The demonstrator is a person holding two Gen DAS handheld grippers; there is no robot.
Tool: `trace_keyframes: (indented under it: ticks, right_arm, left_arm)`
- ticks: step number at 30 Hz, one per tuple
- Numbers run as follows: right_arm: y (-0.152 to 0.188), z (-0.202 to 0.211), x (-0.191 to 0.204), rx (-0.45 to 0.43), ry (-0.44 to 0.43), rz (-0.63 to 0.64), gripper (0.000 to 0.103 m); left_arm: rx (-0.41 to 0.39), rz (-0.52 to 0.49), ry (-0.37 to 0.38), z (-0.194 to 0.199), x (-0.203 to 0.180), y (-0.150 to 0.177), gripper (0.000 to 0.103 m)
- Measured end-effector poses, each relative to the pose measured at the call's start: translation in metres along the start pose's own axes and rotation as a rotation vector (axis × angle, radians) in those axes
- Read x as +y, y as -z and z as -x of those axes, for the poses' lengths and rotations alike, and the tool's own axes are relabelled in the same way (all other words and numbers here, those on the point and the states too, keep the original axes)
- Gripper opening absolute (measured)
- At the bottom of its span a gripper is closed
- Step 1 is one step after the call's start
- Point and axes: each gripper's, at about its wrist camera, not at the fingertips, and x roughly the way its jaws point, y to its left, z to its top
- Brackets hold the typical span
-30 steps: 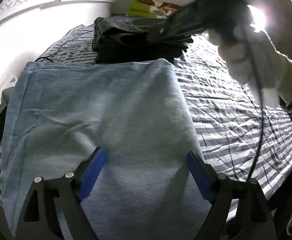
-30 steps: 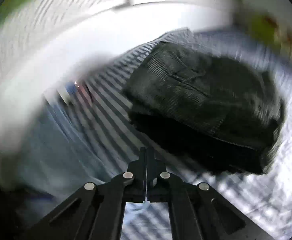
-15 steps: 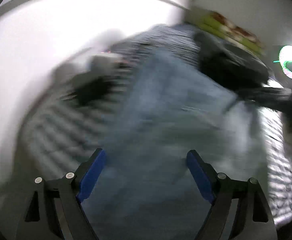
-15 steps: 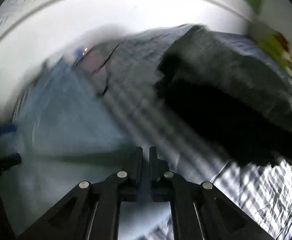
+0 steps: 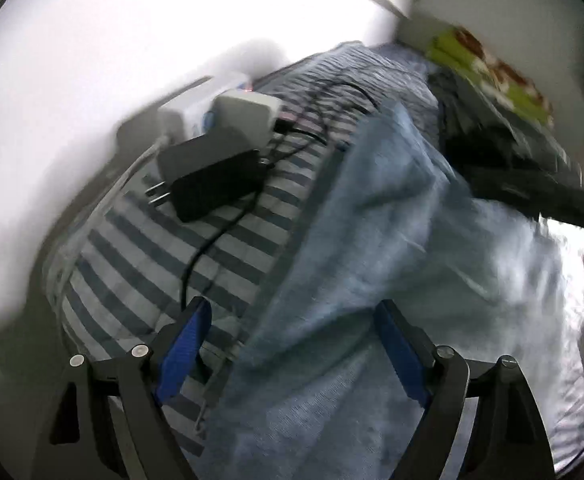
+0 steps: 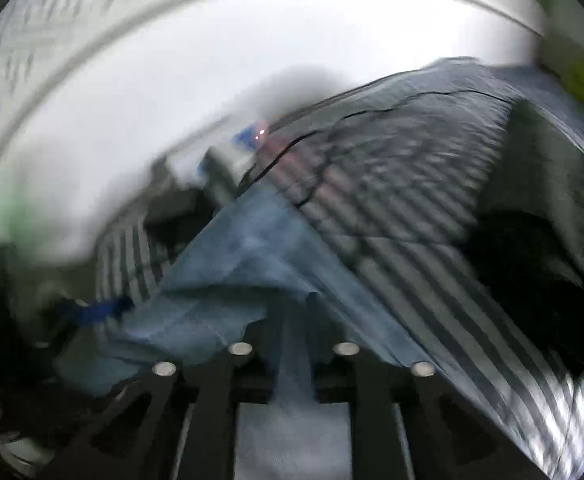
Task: Organize objects
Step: 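Grasp the blue cloth edge with the right tool and fold it over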
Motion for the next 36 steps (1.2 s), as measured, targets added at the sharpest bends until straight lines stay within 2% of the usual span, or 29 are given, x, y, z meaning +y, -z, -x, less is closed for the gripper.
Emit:
trace_keyframes:
  ticks: [1,2,4,5,7,10,13,15,16,17,21,23,28,30,31,32,34,36]
  right_arm:
    - [0.006,0.016,-0.006,-0.021,-0.017,-0.017,0.021]
    - [0.019,0.037,-0.015,-0.047,-0.025,-0.042,0.037]
    - [0.047,0.068,-0.031,-0.088,0.002,-0.098,0.055]
    - [0.068,0.084,-0.041,-0.116,0.008,-0.138,0.057]
    - [0.102,0.097,-0.060,-0.112,0.004,-0.226,0.060]
    - [0.155,0.093,-0.078,-0.020,-0.057,-0.382,0.061]
    - [0.187,0.078,-0.076,0.049,-0.127,-0.466,0.061]
    - [0.194,0.071,-0.071,0.052,-0.110,-0.471,0.061]
    - [0.194,0.071,-0.072,0.041,-0.107,-0.479,0.061]
    - [0.193,0.070,-0.074,0.016,-0.121,-0.507,0.063]
    - [0.183,0.060,-0.078,-0.016,-0.202,-0.588,0.064]
    - [0.177,0.050,-0.070,-0.010,-0.237,-0.571,0.065]
    - [0.168,0.039,-0.039,-0.029,-0.209,-0.513,0.068]
    - [0.166,0.038,-0.035,-0.026,-0.198,-0.497,0.062]
    - [0.165,0.040,-0.035,-0.022,-0.180,-0.496,0.039]
    - [0.162,0.043,-0.039,-0.009,-0.167,-0.507,0.023]
    - [0.162,0.052,-0.051,-0.012,-0.223,-0.564,0.011]
    - [0.152,0.065,-0.054,-0.011,-0.226,-0.577,0.010]
  left_arm:
    - [-0.017,0.004,-0.017,0.004,0.003,-0.003,0.086]
    - [-0.041,0.001,-0.047,0.011,0.005,-0.007,0.086]
    - [-0.078,0.008,-0.027,0.024,0.006,-0.013,0.086]
    - [-0.093,0.014,0.005,0.029,0.005,-0.015,0.086]
    - [-0.101,0.017,0.057,0.034,0.001,-0.018,0.086]
    - [-0.056,-0.024,0.116,0.022,-0.015,-0.016,0.086]
    - [-0.010,-0.086,0.143,0.012,-0.041,-0.006,0.086]
    - [0.005,-0.125,0.110,0.010,-0.053,0.002,0.086]
    - [0.018,-0.175,0.136,0.009,-0.055,0.004,0.086]
    - [0.018,-0.180,0.135,0.008,-0.055,0.005,0.086]
    - [0.030,-0.144,0.152,0.006,-0.044,0.003,0.086]
    - [0.032,-0.142,0.155,0.006,-0.042,0.003,0.086]
    - [0.039,-0.139,0.160,0.002,-0.039,0.002,0.087]
    - [0.041,-0.136,0.159,0.001,-0.038,0.000,0.087]
    - [0.039,-0.136,0.156,0.001,-0.037,0.000,0.087]
    - [0.036,-0.134,0.153,0.003,-0.037,-0.001,0.087]
    - [0.023,-0.124,0.150,0.007,-0.034,-0.002,0.087]
    - [0.005,-0.109,0.149,0.016,-0.028,-0.004,0.087]
